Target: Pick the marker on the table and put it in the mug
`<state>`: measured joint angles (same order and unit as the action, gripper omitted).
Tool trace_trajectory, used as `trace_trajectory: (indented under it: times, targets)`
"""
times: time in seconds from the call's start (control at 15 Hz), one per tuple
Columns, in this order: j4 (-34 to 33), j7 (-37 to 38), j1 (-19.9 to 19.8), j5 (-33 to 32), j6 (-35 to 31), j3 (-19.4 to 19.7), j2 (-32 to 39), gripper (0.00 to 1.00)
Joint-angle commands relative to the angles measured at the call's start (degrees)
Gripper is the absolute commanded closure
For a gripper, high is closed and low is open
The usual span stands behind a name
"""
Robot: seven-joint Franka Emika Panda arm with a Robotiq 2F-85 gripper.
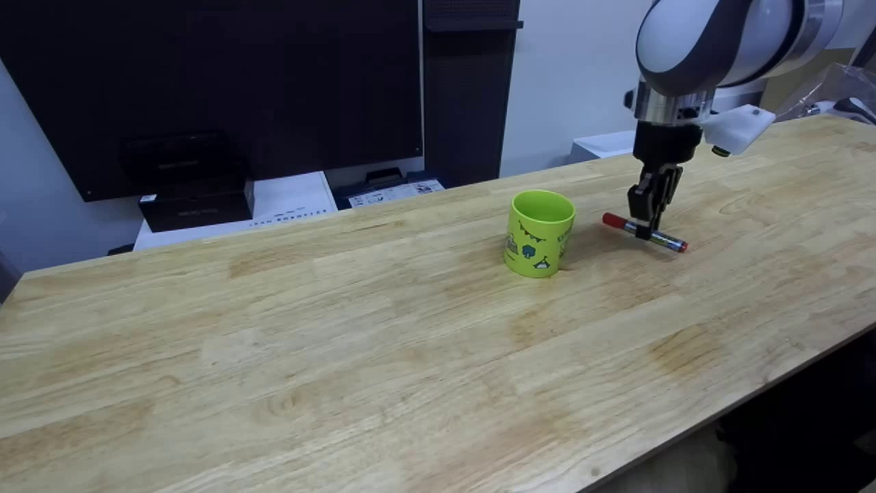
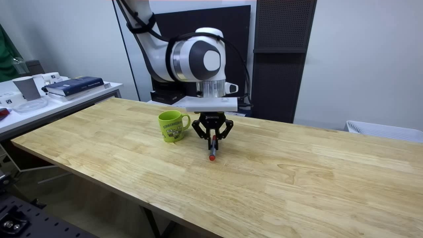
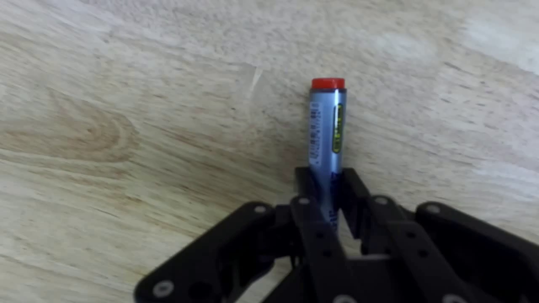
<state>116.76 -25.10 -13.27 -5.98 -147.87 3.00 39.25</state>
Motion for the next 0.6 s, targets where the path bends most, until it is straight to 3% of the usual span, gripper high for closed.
trace_trajectory:
  times: [0.0, 0.2, 0.53]
  targets:
    - [-0.5, 6.1, 4.4, -2.9, 13.5, 2.3, -6.4, 0.95]
    - [-2.8, 10.6, 8.2, -5.7, 26.1, 2.7, -10.4, 0.95]
    - [-9.4, 15.4, 13.5, -7.3, 44.2, -0.5, -13.1, 0.95]
